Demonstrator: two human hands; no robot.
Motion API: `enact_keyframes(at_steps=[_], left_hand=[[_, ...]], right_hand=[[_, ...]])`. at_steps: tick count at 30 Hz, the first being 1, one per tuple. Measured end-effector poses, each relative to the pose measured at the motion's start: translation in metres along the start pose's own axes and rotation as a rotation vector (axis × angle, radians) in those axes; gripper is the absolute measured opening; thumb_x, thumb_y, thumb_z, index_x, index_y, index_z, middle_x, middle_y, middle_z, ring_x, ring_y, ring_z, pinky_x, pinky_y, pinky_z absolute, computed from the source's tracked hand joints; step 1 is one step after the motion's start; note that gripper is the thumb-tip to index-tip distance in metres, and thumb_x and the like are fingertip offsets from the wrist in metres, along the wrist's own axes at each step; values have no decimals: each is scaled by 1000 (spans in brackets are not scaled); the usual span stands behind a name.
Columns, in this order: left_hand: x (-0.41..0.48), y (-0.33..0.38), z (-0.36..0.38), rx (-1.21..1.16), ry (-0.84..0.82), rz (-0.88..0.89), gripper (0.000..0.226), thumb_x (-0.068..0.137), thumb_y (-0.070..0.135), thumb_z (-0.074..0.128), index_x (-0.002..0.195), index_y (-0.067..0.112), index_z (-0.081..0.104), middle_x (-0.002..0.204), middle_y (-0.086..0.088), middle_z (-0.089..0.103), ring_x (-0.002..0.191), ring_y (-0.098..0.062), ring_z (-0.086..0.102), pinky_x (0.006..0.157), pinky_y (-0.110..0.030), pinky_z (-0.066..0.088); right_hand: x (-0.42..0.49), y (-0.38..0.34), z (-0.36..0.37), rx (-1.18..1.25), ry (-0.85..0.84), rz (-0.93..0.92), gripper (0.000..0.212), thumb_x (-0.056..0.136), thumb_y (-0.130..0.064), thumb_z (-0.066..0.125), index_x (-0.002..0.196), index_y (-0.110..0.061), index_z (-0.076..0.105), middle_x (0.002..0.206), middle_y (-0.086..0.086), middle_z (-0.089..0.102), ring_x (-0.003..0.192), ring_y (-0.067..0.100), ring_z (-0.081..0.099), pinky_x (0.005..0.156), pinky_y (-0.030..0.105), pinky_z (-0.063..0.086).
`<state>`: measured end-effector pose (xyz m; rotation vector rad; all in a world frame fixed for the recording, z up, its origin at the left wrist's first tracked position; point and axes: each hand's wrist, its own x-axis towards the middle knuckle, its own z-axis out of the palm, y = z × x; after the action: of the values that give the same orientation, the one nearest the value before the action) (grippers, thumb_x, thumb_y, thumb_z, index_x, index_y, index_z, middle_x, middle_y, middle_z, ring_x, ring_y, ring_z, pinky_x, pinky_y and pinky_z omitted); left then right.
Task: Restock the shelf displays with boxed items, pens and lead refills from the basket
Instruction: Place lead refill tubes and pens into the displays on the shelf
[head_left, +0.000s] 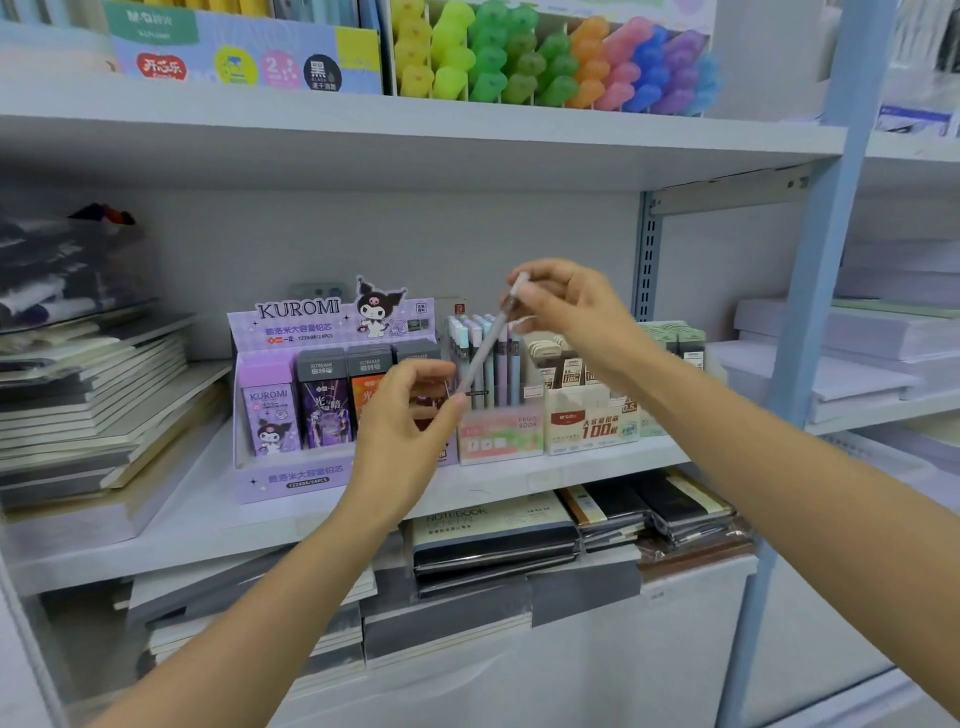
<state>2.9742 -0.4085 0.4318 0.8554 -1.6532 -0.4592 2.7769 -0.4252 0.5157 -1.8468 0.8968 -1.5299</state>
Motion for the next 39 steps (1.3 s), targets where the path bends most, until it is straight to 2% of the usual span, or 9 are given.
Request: enact_keyframes(at_steps=[3,6,8,18,25,32,35,37,39], left_hand=[[-2,-8,-1,417,-72,214,46,92,18,62,136,22,51,145,10,45,135,-9,36,114,-32,29],[-4,-17,5,696,-250,266,62,97,24,52,153,25,23,159,12,18,148,-9,6,117,-32,9],[-5,-22,8,771,-272,264,62,99,24,48,153,25,19,160,12,15,149,-10,2,117,-33,7],[-5,-31,9,748,-250,322,64,94,19,54,152,19,26,159,6,22,148,-14,12,115,-31,12],[-5,-37,8,766,-258,330,68,94,23,52,154,22,18,161,9,15,148,-11,7,114,-28,6],[-8,-31,5,767,-265,337,68,97,26,49,155,24,13,162,10,7,149,-11,0,114,-27,1],[-25,-26,8,718,-165,364,58,91,13,57,146,14,39,156,-4,29,144,-22,23,115,-32,15],[-52,-34,17,625,-60,409,42,83,1,60,124,7,58,131,-12,53,122,-28,47,101,-36,34],[-90,-53,34,583,-52,412,33,77,-3,59,108,7,62,109,-10,59,101,-27,52,84,-36,39]], right_hand=[[12,-4,-15,-183,151,-62,16,98,-7,50,111,-6,60,101,14,69,89,17,69,75,21,56],[16,10,-10,-337,136,-47,17,99,-6,50,112,-3,60,102,16,67,85,15,68,74,21,57],[16,24,0,-402,109,-47,16,99,-7,50,110,-4,61,101,14,67,85,17,68,75,20,56],[26,38,-2,-543,-68,-40,16,101,-11,48,111,-5,59,105,12,68,86,18,69,77,25,58],[25,51,13,-420,37,-74,15,96,-10,56,110,-17,57,96,5,67,79,10,67,69,20,56],[17,57,18,-804,72,-135,33,94,-17,62,127,-14,62,104,3,54,91,12,52,81,14,40],[-9,48,19,-733,111,-234,30,95,-17,59,125,-11,62,107,6,60,95,16,57,87,27,48],[-42,52,24,-628,88,-314,20,96,-15,56,111,-8,67,96,2,66,84,13,61,75,25,51],[-85,70,33,-525,25,-292,15,97,-14,54,97,-9,68,78,-5,65,69,7,61,65,23,49]])
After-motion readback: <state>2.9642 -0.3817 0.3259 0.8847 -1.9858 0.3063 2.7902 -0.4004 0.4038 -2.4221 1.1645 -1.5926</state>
